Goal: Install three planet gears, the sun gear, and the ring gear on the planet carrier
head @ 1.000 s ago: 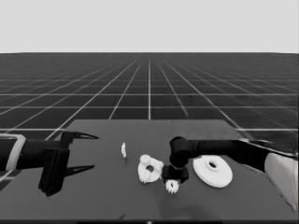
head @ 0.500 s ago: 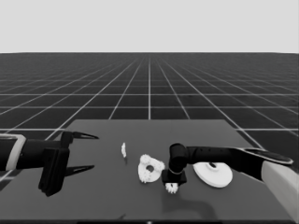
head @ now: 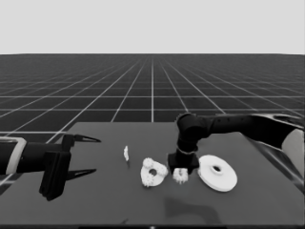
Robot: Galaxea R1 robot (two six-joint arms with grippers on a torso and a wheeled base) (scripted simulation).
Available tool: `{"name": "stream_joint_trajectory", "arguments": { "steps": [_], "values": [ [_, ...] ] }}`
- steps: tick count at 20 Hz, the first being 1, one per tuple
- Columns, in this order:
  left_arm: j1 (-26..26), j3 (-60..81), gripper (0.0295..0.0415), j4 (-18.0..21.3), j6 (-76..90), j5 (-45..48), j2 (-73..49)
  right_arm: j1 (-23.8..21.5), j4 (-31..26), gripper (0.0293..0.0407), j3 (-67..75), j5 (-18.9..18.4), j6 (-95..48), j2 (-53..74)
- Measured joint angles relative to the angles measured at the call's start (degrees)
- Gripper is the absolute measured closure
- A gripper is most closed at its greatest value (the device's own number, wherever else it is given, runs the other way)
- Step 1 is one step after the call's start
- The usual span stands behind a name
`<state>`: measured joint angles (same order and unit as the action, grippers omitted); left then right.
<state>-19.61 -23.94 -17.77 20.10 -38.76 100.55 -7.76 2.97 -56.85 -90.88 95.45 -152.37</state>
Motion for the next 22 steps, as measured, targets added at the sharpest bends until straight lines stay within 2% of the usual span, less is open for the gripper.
{"name": "stream_joint_trajectory", "arguments": {
  "steps": [2,4,7,9,11,17,18,19,20,22],
  "values": [
    [0.00,0.00,0.0326,0.00,0.00,0.00,0.00,-4.87,-4.42,0.0390,-1.08,0.85,-0.81,-0.22],
    [0.00,0.00,0.0326,0.00,0.00,0.00,0.00,-6.39,-5.90,0.0390,-1.68,1.07,-1.32,-0.31],
    [0.00,0.00,0.0326,0.00,0.00,0.00,0.00,-6.97,-6.51,0.0390,-1.97,1.15,-1.58,-0.35],
    [0.00,0.00,0.0326,0.00,0.00,0.00,0.00,-6.50,-6.10,0.0390,-22.36,0.68,-8.34,-13.91],
    [0.00,0.00,0.0326,0.00,0.00,0.00,0.00,-6.29,-5.92,0.0390,-31.86,0.47,-12.52,-19.38],
    [0.00,0.00,0.0326,0.00,0.00,0.00,0.00,-6.13,-5.80,0.0390,-37.49,0.33,-15.16,-22.28],
    [0.00,0.00,0.0326,0.00,0.00,0.00,0.00,0.56,2.09,0.0390,-36.85,1.70,-14.70,-22.09],
    [0.00,0.00,0.0326,0.00,0.00,0.00,0.00,6.28,6.84,0.0390,-38.06,2.52,-15.49,-22.39],
    [0.00,0.00,0.0326,0.00,0.00,0.00,0.00,9.42,9.52,0.0390,-39.76,3.21,-16.61,-22.81],
    [0.00,0.00,0.0326,0.00,0.00,0.00,0.00,12.03,11.85,0.0390,-41.99,4.10,-18.01,-23.37]
  ]
}}
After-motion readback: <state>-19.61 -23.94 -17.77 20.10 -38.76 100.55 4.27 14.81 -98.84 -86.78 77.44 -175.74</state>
